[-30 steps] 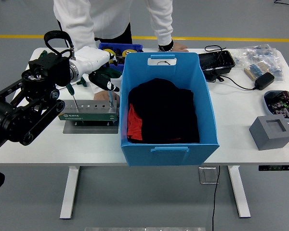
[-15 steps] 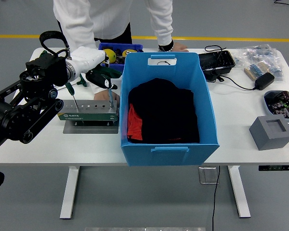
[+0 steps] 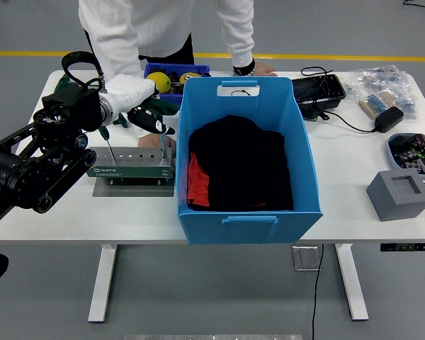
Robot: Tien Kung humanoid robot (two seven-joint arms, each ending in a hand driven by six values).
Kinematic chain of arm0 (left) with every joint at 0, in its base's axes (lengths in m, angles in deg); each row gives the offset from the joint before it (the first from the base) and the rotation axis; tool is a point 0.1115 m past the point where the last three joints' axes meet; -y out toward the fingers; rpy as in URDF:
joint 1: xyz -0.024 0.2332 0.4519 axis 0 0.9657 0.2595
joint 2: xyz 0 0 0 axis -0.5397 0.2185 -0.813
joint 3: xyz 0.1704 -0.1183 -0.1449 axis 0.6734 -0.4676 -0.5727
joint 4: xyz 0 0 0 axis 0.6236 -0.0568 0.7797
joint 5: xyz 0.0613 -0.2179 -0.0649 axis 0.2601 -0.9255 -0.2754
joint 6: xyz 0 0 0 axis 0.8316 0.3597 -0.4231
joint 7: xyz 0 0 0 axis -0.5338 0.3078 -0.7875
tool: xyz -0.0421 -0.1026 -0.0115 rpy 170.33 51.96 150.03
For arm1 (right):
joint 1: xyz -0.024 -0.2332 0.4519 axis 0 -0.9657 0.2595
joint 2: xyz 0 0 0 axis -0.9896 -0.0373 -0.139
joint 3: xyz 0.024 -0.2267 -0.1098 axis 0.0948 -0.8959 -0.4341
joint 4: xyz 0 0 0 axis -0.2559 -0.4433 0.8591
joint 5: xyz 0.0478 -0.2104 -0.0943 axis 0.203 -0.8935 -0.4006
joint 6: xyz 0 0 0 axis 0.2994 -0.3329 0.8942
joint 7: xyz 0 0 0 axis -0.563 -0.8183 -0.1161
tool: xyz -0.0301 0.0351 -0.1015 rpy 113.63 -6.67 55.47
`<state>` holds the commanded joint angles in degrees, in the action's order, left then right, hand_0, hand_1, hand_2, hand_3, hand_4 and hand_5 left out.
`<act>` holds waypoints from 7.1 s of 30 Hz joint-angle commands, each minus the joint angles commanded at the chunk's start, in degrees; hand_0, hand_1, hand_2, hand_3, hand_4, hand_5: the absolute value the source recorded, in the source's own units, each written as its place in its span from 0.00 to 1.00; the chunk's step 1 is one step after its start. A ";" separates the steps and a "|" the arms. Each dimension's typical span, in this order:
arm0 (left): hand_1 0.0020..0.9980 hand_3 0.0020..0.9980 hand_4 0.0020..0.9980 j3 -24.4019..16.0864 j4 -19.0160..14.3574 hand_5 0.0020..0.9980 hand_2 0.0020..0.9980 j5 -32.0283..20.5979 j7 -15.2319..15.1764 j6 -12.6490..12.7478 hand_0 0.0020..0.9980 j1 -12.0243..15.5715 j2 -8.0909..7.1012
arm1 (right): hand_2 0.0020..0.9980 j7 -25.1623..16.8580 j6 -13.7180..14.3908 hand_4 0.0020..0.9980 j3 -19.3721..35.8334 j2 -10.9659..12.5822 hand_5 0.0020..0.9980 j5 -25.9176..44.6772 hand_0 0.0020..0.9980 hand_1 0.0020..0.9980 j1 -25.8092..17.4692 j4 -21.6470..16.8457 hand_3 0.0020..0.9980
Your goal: Lift tool from toolbox,place it in box,lift tool from toolbox,place it in box
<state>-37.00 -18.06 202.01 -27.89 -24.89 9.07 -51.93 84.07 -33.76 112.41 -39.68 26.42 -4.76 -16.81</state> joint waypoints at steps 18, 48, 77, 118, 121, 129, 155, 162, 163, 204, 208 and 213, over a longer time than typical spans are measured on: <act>0.08 0.15 1.00 1.18 1.27 0.68 0.11 -1.89 0.74 2.67 0.22 0.38 0.38 | 0.77 0.09 0.04 0.85 0.32 0.00 0.74 -0.59 0.73 0.72 -0.04 0.00 0.63; 0.00 0.01 1.00 4.24 2.48 0.65 0.00 -1.46 -2.17 17.81 0.12 0.18 0.16 | 0.77 0.13 0.11 0.85 0.44 -0.07 0.74 -0.75 0.73 0.72 -0.06 0.00 0.62; 0.00 0.02 0.70 9.16 -2.30 0.31 0.01 -4.77 0.57 12.40 0.13 -7.17 -4.72 | 0.77 0.31 0.29 0.86 1.42 -0.16 0.74 -1.71 0.73 0.72 -0.29 0.00 0.62; 0.00 0.03 0.71 19.55 -15.39 0.30 0.02 -24.33 3.52 9.27 0.14 -15.45 -2.61 | 0.77 0.30 0.33 0.85 1.32 0.07 0.74 -1.86 0.72 0.72 0.03 0.00 0.62; 0.00 0.03 0.71 20.57 -13.69 0.30 0.02 -26.45 3.22 9.41 0.14 -14.99 -1.50 | 0.77 0.26 0.27 0.85 0.97 0.20 0.74 -1.61 0.72 0.72 0.23 0.00 0.62; 0.00 0.04 0.71 23.88 -9.17 0.31 0.02 -32.52 2.29 9.77 0.14 -13.48 0.98 | 0.77 0.27 0.32 0.85 0.70 0.40 0.74 -1.49 0.73 0.72 0.76 0.00 0.62; 0.21 0.32 0.92 26.39 1.64 0.69 0.23 -33.44 1.25 8.54 0.32 -11.77 11.29 | 0.77 0.17 0.55 0.85 -0.37 0.74 0.74 -1.56 0.72 0.72 1.65 0.00 0.62; 0.24 0.38 0.93 27.10 5.58 0.70 0.25 -33.83 0.72 8.60 0.35 -12.83 13.47 | 0.77 0.15 0.80 0.85 -0.38 0.91 0.73 -1.92 0.72 0.72 2.01 0.00 0.62; 0.24 0.38 0.93 27.05 5.84 0.70 0.25 -33.55 0.56 8.79 0.35 -13.00 13.69 | 0.77 0.11 0.85 0.85 -0.43 0.91 0.73 -1.87 0.72 0.72 2.04 0.00 0.62; 0.42 0.58 0.96 18.83 -8.62 0.74 0.48 -14.74 4.50 -0.06 0.46 -18.91 10.43 | 0.76 0.02 1.38 0.85 2.15 1.20 0.73 -4.12 0.72 0.71 1.39 0.00 0.62; 0.43 0.58 0.96 15.14 -11.67 0.76 0.48 -9.05 4.55 -0.69 0.47 -16.89 5.52 | 0.76 0.18 1.24 0.85 2.53 1.00 0.73 -4.49 0.72 0.71 0.85 0.00 0.62; 0.50 0.60 0.93 8.14 -14.89 0.80 0.56 -7.83 3.15 1.01 0.46 -12.07 -0.53 | 0.76 0.15 1.41 0.85 4.15 0.51 0.73 -4.84 0.72 0.71 0.08 0.00 0.62</act>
<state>-28.86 -32.95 194.18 -24.74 -23.89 -2.99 -52.46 84.22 -32.35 116.56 -39.17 21.59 -4.68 -16.81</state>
